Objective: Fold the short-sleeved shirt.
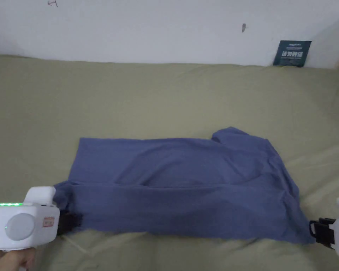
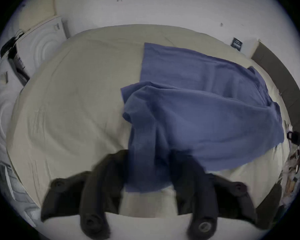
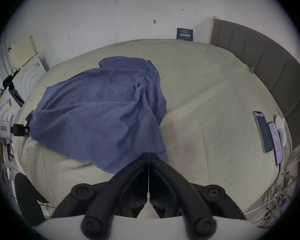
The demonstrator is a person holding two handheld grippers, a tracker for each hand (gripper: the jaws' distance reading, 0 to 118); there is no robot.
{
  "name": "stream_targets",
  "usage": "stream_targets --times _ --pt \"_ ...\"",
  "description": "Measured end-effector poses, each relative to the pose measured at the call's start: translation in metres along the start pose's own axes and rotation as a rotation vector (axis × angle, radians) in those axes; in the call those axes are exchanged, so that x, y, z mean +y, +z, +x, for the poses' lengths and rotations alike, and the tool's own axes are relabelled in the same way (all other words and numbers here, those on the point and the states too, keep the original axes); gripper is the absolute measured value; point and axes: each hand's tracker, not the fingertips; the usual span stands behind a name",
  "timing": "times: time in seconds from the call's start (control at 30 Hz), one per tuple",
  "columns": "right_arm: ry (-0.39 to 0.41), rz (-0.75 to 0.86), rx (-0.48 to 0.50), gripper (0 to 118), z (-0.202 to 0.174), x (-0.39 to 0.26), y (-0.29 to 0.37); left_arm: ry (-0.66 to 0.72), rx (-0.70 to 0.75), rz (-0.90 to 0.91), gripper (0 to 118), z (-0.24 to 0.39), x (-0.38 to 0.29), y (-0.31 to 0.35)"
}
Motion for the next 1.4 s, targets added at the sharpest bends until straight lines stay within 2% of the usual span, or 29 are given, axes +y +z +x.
stream_targets --times 0.03,0.07,0.1,0.13,0.17,0.2,0.23,0.33,0.37,0.4,0.43,0.57,0.8,0.93,1.07,1.27,1.3,1.33,1.37,1.4 --pt "0.0 0.004 0.0 5 0.003 0.0 -0.002 -0.007 -0.003 0.016 21 -0.001 -0.001 0.007" --pt "-0.002 0.01 0.009 14 0.005 0.001 -0.004 0.001 -0.007 0.023 4 0.001 -0.002 0.01" --pt "-0.008 0.01 0.011 62 0.006 0.003 -0.006 -0.007 -0.012 0.013 4 0.003 0.0 0.012" --pt "-0.022 -0.005 0.024 100 0.007 0.005 -0.01 -0.027 -0.005 -0.002 4 0.006 0.001 0.012" --pt "-0.034 -0.016 0.049 118 0.008 0.005 -0.014 -0.028 0.005 0.015 4 0.006 0.0 0.011" --pt "-0.028 0.01 0.045 118 0.011 0.005 -0.014 -0.025 0.002 0.012 4 0.005 0.001 0.011" --pt "-0.027 -0.041 0.076 118 0.012 0.005 -0.022 0.004 -0.01 0.008 4 0.003 0.002 0.011" --pt "0.011 -0.144 0.064 115 0.008 0.005 -0.04 0.058 -0.037 0.003 4 0.003 -0.002 0.013" --pt "0.014 -0.125 0.063 97 0.008 0.003 -0.042 0.06 -0.035 0.006 4 0.003 -0.003 0.014" --pt "0.033 -0.125 0.061 39 0.009 0.002 -0.041 0.058 -0.034 0.004 4 0.004 -0.003 0.016" --pt "0.06 -0.121 0.046 9 0.009 0.002 -0.041 0.055 -0.034 0.004 4 0.003 -0.002 0.016" --pt "0.065 -0.093 0.071 9 0.003 0.003 -0.031 0.036 -0.028 0.006 4 0.0 0.001 0.02" --pt "0.056 -0.036 0.087 9 -0.004 -0.006 0.03 0.029 -0.021 0.053 4 -0.005 -0.012 0.063" --pt "0.045 -0.039 0.122 9 -0.005 -0.036 0.062 0.011 -0.026 0.038 4 -0.014 -0.047 0.089" --pt "0.072 -0.066 0.136 9 -0.01 -0.07 0.082 0.016 -0.029 0.013 4 -0.024 -0.09 0.11" --pt "0.041 -0.117 0.154 10 0.0 -0.104 0.074 0.064 -0.053 -0.005 4 -0.036 -0.122 0.106" --pt "0.02 -0.116 0.155 23 0.0 -0.105 0.073 0.068 -0.059 -0.001 8 -0.037 -0.122 0.104" --pt "-0.007 -0.123 0.151 51 0.0 -0.104 0.074 0.074 -0.062 0.001 29 -0.038 -0.119 0.104" --pt "-0.007 -0.124 0.138 82 0.0 -0.102 0.075 0.075 -0.041 -0.002 69 -0.043 -0.117 0.097" --pt "-0.003 -0.114 0.113 103 0.003 -0.101 0.078 0.067 -0.011 0.03 113 -0.045 -0.116 0.099"
